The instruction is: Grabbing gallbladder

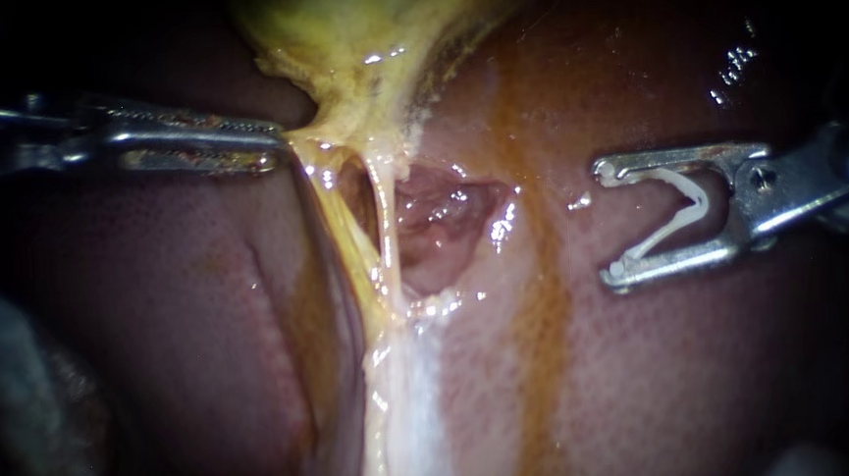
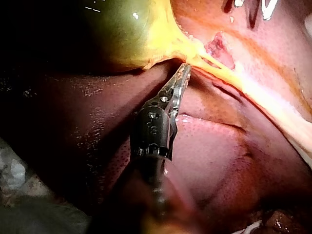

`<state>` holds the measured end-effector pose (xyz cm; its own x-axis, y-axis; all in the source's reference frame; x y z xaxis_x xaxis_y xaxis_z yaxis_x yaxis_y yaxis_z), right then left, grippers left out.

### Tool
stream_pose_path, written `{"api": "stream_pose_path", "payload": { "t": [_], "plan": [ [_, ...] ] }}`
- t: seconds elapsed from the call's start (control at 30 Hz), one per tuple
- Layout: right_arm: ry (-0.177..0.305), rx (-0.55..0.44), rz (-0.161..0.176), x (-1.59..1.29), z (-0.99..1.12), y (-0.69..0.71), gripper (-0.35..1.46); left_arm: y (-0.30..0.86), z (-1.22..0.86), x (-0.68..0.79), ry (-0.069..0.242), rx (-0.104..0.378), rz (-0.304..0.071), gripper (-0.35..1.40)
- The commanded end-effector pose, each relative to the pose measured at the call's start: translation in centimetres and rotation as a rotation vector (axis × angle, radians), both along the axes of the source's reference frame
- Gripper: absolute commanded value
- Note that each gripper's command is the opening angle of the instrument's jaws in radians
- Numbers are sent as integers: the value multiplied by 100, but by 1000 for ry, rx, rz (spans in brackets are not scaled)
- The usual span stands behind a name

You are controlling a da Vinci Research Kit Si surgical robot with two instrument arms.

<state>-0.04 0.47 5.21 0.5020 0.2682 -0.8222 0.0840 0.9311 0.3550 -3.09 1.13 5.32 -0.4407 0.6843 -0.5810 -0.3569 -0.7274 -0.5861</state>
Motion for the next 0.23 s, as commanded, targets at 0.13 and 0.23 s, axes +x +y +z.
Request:
{"api": "stream_pose_path", "payload": {
  "t": [0.13,0.23],
  "plan": [
    [0,0,0,0,0,0,50,0,0,-1,1,0,-1,-35],
    [0,0,0,0,0,0,50,0,0,-1,1,0,-2,-35]
  ]
}}
